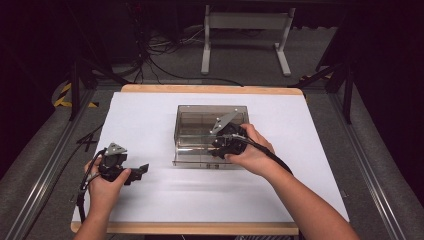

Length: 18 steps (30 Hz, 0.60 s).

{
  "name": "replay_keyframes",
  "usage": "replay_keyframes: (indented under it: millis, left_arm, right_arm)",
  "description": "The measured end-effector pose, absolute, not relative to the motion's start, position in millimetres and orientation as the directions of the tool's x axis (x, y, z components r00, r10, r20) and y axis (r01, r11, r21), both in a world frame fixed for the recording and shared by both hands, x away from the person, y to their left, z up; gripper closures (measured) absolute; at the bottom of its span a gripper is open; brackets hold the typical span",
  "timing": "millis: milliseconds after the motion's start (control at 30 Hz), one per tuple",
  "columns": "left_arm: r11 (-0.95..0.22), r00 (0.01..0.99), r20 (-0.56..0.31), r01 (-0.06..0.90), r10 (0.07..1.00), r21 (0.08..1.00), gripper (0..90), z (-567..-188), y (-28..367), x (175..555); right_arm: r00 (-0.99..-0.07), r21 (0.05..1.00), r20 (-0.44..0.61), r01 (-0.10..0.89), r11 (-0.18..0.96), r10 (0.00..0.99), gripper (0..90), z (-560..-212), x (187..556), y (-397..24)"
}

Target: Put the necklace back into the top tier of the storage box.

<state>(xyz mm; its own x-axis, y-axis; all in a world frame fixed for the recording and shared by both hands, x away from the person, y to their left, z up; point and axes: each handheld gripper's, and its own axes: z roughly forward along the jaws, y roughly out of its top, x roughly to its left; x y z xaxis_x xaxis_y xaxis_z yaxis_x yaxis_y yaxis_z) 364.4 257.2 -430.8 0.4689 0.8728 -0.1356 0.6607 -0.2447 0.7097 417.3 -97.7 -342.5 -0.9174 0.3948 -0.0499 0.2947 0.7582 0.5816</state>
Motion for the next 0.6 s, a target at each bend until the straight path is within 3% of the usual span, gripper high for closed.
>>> replay_keyframes:
  millis: [167, 400, 600]
  left_arm:
    - [-0.243, 0.468, -0.138, 0.661, 0.873, 0.71, 9.2, -431, 257, 364]
    - [-0.247, 0.472, -0.137, 0.662, 0.871, 0.708, 9.2, -431, 257, 365]
    - [-0.246, 0.47, -0.136, 0.661, 0.872, 0.709, 9.2, -431, 257, 365]
  right_arm:
    - [-0.917, 0.584, -0.045, 0.297, 0.755, 0.396, 71.3, -340, 416, -100]
    - [-0.933, 0.575, -0.045, 0.268, 0.773, 0.357, 90.0, -330, 405, -105]
    - [-0.952, 0.564, -0.04, 0.23, 0.793, 0.304, 90.0, -325, 394, -107]
